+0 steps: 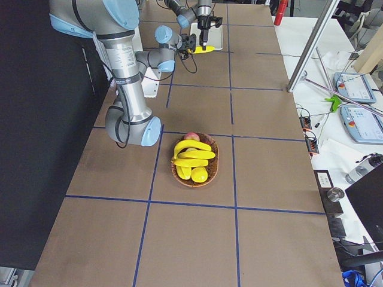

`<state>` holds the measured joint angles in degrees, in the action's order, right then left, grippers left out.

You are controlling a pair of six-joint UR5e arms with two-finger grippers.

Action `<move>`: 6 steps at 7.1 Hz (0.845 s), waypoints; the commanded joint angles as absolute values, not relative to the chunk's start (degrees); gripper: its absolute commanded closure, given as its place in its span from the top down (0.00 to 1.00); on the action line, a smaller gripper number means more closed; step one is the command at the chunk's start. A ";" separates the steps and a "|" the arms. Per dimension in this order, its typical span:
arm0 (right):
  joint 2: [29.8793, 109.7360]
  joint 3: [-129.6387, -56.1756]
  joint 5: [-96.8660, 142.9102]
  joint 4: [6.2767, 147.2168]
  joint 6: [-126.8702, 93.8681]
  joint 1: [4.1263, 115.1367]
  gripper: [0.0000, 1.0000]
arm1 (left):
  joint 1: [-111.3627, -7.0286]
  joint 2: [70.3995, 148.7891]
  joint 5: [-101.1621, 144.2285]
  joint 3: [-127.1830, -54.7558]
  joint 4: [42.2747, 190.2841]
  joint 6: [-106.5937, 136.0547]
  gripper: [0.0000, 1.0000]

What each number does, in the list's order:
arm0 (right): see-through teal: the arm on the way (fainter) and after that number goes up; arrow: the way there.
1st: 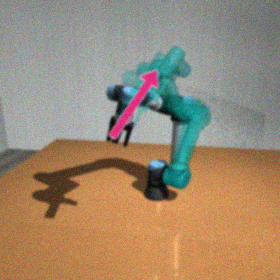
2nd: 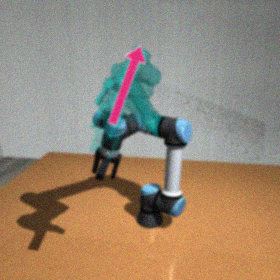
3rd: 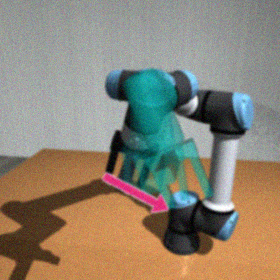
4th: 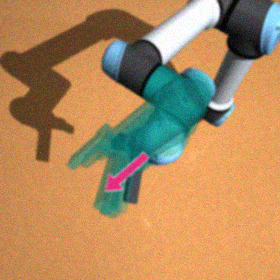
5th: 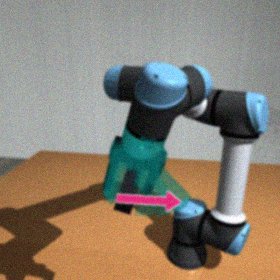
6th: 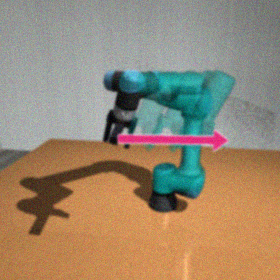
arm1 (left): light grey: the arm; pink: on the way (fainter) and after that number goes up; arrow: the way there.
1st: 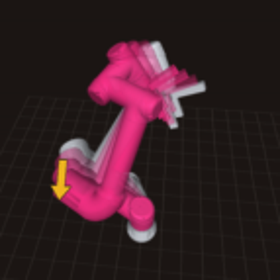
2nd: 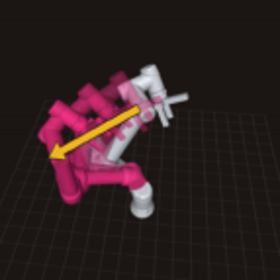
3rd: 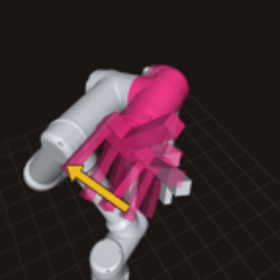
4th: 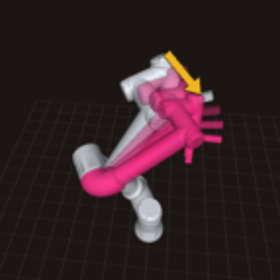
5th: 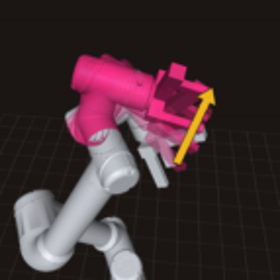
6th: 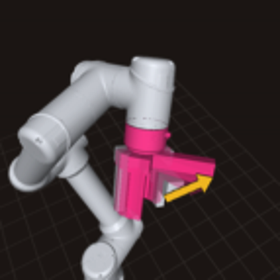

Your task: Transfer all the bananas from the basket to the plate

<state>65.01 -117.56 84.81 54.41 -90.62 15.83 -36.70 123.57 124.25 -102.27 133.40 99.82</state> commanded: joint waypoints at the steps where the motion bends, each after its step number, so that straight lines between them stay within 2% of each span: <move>1: 65.04 -117.68 84.81 54.32 -90.79 15.30 0.30 | -36.65 123.22 124.19 -101.43 133.33 99.76 0.00; 2: 65.04 -117.60 84.73 54.32 -90.97 15.03 0.99 | -36.65 123.22 124.19 -101.43 133.33 99.93 0.00; 6: 65.21 -119.00 85.16 54.32 -90.79 15.12 1.00 | -37.87 123.14 124.28 -101.95 131.94 100.11 0.00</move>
